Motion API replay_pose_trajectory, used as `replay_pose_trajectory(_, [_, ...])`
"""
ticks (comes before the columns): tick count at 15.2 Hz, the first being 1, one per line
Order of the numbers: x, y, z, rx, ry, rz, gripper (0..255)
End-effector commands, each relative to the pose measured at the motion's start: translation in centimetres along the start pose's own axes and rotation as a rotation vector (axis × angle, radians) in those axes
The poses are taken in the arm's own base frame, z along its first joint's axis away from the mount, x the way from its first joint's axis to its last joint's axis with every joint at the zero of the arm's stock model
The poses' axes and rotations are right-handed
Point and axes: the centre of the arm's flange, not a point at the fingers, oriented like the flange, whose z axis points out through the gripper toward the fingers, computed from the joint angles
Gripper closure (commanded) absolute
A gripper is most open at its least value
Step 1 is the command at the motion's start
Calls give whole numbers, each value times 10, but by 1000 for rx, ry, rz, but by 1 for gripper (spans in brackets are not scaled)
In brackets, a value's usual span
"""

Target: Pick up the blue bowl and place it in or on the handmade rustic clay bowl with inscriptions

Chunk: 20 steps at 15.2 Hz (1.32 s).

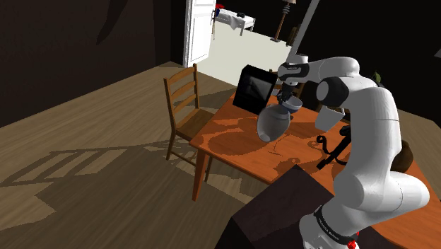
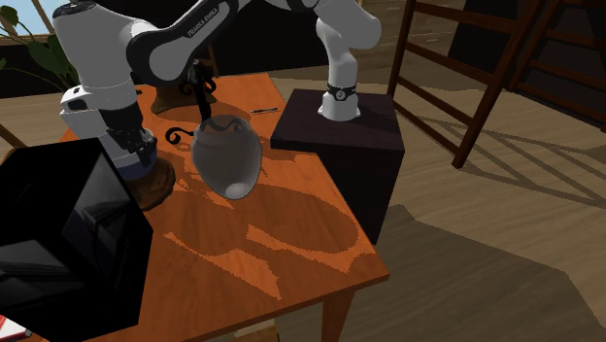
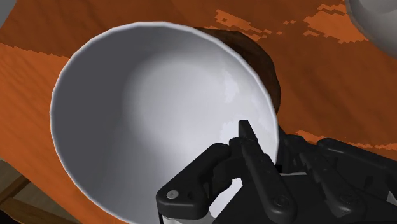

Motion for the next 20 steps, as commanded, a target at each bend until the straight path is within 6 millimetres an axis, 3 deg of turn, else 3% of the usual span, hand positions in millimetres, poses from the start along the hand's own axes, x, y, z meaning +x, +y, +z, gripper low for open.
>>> replay_pose_trajectory(1, [0, 0, 0, -1, 1, 0, 255])
replay_pose_trajectory(6, [0, 0, 0, -1, 1, 0, 255])
replay_pose_trajectory(7, [0, 0, 0, -1, 1, 0, 0])
replay_pose_trajectory(12, [0, 0, 0, -1, 1, 0, 0])
replay_pose_trajectory(16, [0, 0, -50, -1, 1, 0, 0])
replay_pose_trajectory(20, [0, 0, -50, -1, 1, 0, 0])
